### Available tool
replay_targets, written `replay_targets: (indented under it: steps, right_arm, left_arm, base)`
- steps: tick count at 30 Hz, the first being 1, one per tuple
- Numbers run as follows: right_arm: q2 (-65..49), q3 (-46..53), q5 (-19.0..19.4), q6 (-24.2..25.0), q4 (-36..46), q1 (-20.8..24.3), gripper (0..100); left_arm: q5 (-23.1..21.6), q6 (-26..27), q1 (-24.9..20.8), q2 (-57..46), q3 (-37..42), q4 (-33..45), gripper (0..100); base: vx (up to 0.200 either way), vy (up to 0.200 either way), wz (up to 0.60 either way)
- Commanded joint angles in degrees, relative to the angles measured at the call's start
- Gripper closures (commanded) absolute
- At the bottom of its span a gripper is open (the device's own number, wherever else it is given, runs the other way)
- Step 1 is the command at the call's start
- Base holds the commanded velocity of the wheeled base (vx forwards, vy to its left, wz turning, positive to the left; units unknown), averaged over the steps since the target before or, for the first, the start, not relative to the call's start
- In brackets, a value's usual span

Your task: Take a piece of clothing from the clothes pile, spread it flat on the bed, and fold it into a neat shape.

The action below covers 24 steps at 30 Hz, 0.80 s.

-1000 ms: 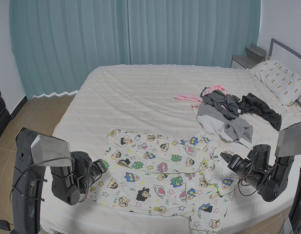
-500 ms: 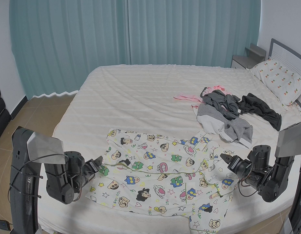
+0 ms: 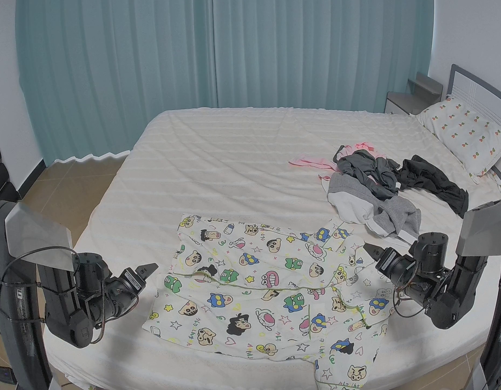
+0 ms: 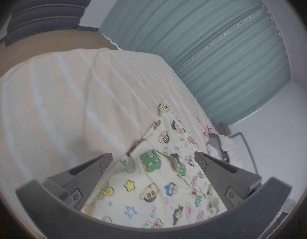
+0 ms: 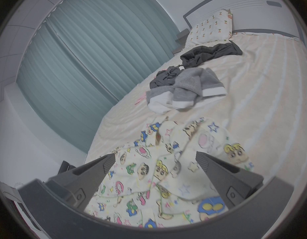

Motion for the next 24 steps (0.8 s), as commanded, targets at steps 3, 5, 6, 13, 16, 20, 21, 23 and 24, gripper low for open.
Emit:
replay_targets:
  steps: [3, 5, 6, 13, 16, 20, 21, 23, 24]
  right_arm:
    - [3.68, -23.55, 0.07, 1.54, 20.36, 0.16, 0]
    - [5.26, -27.24, 0.07, 1.80, 23.43, 0.60, 0]
    - [7.46, -30.49, 0.07, 2.06, 26.16, 1.21, 0]
    - [18.00, -44.64, -0.19, 2.06, 35.48, 1.83, 0]
    - [19.23, -46.84, -0.37, 2.06, 38.73, 1.83, 0]
    - [20.46, -49.92, -0.54, 1.45, 42.59, 1.83, 0]
    - [20.90, -50.71, -0.54, 1.36, 43.30, 1.83, 0]
    - [21.61, -52.38, -0.54, 1.01, 45.06, 1.74, 0]
    - [21.78, -53.26, -0.63, 0.92, 45.76, 1.65, 0]
  left_arm:
    - [-10.13, -2.94, 0.33, -5.24, 6.60, -1.18, 0]
    - [-10.21, -2.94, 0.33, -4.89, 6.60, -1.18, 0]
    - [-10.30, -2.94, 0.33, -4.45, 6.51, -1.18, 0]
    - [-12.94, -3.03, 0.33, -2.51, 6.51, -1.18, 0]
    - [-13.20, -3.03, 0.24, -2.43, 6.51, -1.18, 0]
    - [-13.38, -3.03, 0.24, -2.43, 6.42, -1.18, 0]
    - [-13.38, -3.03, 0.24, -2.34, 6.33, -1.18, 0]
    - [-13.38, -3.03, 0.15, -2.34, 6.33, -1.18, 0]
    - [-13.38, -3.03, 0.15, -2.34, 6.33, -1.18, 0]
  base:
    - [0.000, 0.000, 0.00]
    - [0.000, 0.000, 0.00]
    - [0.000, 0.000, 0.00]
    - [0.000, 0.000, 0.00]
    - [0.000, 0.000, 0.00]
    - [0.000, 0.000, 0.00]
    - [0.000, 0.000, 0.00]
    - [0.000, 0.000, 0.00]
    - [0.000, 0.000, 0.00]
